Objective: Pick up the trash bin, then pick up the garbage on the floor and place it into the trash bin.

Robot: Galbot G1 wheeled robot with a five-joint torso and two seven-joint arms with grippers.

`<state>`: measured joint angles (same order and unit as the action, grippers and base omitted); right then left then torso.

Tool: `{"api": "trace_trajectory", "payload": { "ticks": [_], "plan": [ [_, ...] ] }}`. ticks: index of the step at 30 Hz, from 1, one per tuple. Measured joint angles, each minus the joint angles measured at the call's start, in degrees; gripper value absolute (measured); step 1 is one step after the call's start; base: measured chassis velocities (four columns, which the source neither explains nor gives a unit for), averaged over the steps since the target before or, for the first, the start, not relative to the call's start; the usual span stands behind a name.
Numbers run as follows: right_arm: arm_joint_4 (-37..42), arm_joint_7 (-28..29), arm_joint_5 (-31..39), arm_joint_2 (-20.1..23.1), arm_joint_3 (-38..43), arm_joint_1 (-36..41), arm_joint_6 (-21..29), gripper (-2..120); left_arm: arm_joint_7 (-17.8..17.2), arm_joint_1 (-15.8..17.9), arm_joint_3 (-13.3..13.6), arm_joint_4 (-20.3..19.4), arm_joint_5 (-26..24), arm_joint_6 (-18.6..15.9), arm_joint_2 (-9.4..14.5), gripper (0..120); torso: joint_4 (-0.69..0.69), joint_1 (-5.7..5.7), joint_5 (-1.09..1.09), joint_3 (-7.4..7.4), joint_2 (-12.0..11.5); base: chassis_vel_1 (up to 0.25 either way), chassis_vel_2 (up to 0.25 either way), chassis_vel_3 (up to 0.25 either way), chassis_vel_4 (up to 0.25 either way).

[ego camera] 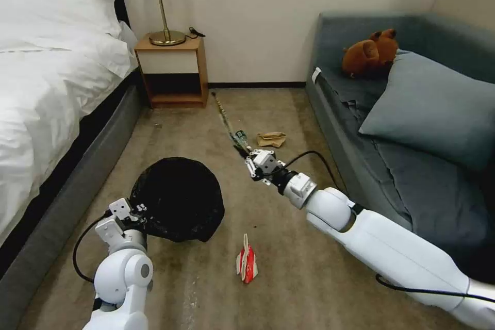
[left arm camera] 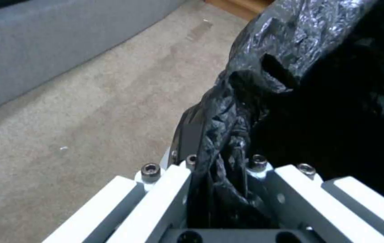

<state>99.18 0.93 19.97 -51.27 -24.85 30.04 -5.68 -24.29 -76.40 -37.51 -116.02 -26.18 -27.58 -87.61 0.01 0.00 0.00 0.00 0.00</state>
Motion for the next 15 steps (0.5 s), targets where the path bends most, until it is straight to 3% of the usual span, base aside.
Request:
{"api": "trace_trajectory", "payload": {
  "ticks": [3, 6, 15],
  "plan": [
    [-2.07, 0.08, 2.46, -0.46, -7.85, -6.58, 0.74, 0, -0.08, 0.72, 0.75, 1.78, 0.55, 1.18, -0.37, 2, -0.01, 0.00, -0.01, 0.00, 0.00, 0.000, 0.000, 0.000, 0.000],
    [-2.69, 0.00, 2.59, -0.80, -9.04, -7.68, 0.70, 0, -0.09, 0.90, 0.86, 2.15, 0.71, 1.39, -0.54, 2, -0.01, 0.00, -0.01, 0.00, 0.00, 0.000, 0.000, 0.000, 0.000],
    [-10.11, -0.64, 2.79, -7.38, -18.31, -13.06, -0.54, 0, 0.07, 3.37, 0.89, 5.51, 1.88, 2.78, -1.46, 2, -0.01, 0.00, -0.01, 0.00, 0.00, 0.000, 0.000, 0.000, 0.000]
  ]
}}
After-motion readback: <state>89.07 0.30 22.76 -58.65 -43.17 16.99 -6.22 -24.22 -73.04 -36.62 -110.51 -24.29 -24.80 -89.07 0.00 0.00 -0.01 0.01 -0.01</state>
